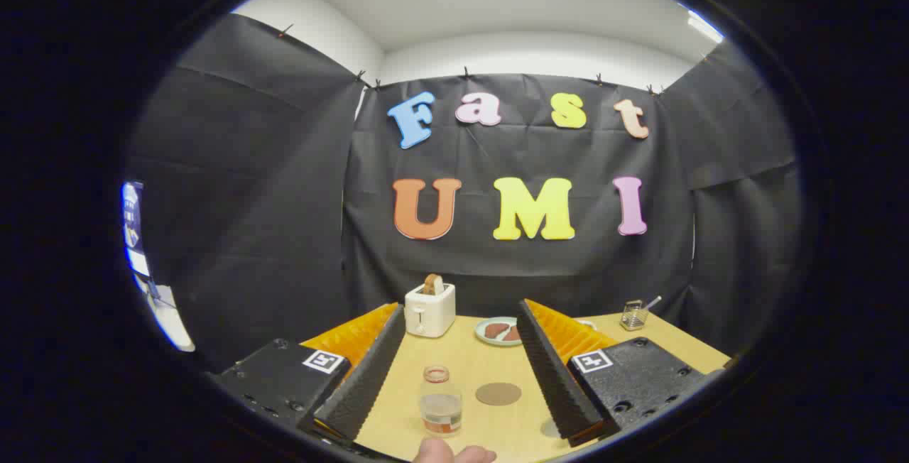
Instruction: Take the bottle from table, then pour the juice into the cup, finally place the bottle on the coaster
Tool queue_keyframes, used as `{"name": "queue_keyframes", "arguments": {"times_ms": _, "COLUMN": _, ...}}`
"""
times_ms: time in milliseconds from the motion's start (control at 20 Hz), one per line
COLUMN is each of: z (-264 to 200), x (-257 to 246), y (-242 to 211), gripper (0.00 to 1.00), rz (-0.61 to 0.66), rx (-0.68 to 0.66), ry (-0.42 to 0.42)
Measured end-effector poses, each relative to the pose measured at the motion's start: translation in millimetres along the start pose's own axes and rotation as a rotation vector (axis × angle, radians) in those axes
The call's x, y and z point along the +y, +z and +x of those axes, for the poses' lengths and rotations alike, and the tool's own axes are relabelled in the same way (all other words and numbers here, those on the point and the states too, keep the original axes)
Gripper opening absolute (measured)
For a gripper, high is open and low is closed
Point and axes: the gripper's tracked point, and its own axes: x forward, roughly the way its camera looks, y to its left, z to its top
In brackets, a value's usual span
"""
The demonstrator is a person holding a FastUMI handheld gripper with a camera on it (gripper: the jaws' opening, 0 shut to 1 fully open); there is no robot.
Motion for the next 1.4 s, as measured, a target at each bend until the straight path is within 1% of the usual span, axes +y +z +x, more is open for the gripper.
{"name": "queue_keyframes", "arguments": {"times_ms": 150, "z": -2, "x": -6, "y": -1, "gripper": 1.0, "rz": -0.011, "rx": 0.005, "ry": -0.011}}
{"name": "queue_keyframes", "arguments": {"times_ms": 450, "z": -5, "x": -9, "y": 6, "gripper": 1.0, "rz": 0.015, "rx": 0.012, "ry": -0.009}}
{"name": "queue_keyframes", "arguments": {"times_ms": 900, "z": -4, "x": 7, "y": 1, "gripper": 1.0, "rz": -0.004, "rx": 0.04, "ry": 0.022}}
{"name": "queue_keyframes", "arguments": {"times_ms": 1400, "z": -9, "x": 11, "y": -6, "gripper": 1.0, "rz": 0.053, "rx": 0.058, "ry": 0.015}}
